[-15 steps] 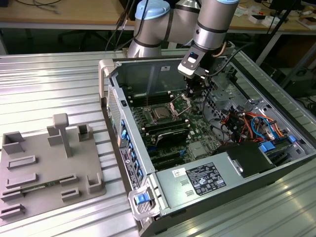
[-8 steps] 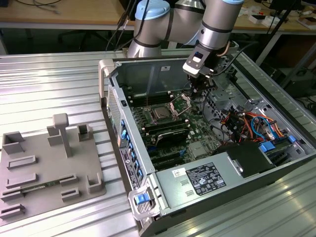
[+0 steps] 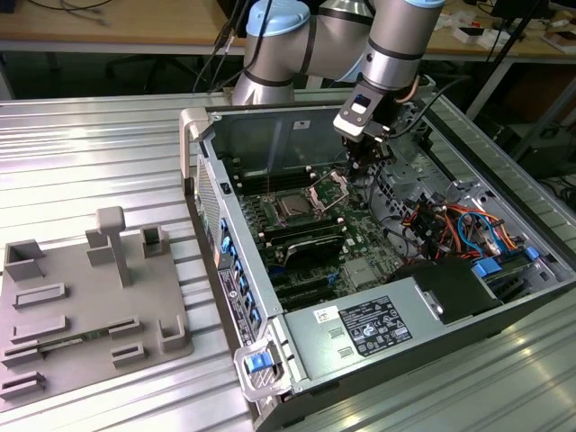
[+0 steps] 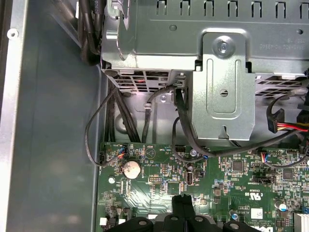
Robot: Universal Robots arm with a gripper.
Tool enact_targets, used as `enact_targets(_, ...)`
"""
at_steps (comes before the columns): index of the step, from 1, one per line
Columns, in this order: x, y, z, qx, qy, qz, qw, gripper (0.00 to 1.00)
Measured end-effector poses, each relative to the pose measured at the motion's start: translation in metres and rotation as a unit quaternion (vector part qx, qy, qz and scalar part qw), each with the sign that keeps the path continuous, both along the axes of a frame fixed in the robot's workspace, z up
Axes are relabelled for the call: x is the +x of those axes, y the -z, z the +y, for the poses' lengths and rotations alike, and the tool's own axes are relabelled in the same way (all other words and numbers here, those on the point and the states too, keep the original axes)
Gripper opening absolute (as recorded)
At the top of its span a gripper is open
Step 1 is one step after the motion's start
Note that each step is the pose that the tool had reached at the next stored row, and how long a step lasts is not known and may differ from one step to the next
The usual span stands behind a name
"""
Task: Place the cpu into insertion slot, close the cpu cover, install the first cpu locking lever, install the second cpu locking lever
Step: 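Close the cpu cover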
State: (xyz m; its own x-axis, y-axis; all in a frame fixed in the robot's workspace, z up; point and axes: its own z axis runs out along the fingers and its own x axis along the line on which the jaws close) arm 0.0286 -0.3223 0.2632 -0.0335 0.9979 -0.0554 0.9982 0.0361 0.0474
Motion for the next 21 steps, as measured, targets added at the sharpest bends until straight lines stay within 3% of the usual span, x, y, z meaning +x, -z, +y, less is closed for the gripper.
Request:
enact_targets(6, 0.0002, 0.0012, 0.0000, 0.0001, 0.000, 0.0009, 1.00000, 0.11)
enact_targets(8, 0.0032, 0.0042, 0.0000, 0.0000, 0.000, 0.0056, 0.99998, 0.11)
enact_targets(11, 0.0129, 0.0063, 0.0000, 0.0000, 0.000, 0.0092, 0.99996, 0.11)
enact_targets(15, 0.0132, 0.0157, 0.0000, 0.0000, 0.000, 0.0104, 0.99995, 0.11)
enact_targets(21, 0.0084, 0.0201, 0.0000, 0.0004, 0.000, 0.0130, 0.99992, 0.11)
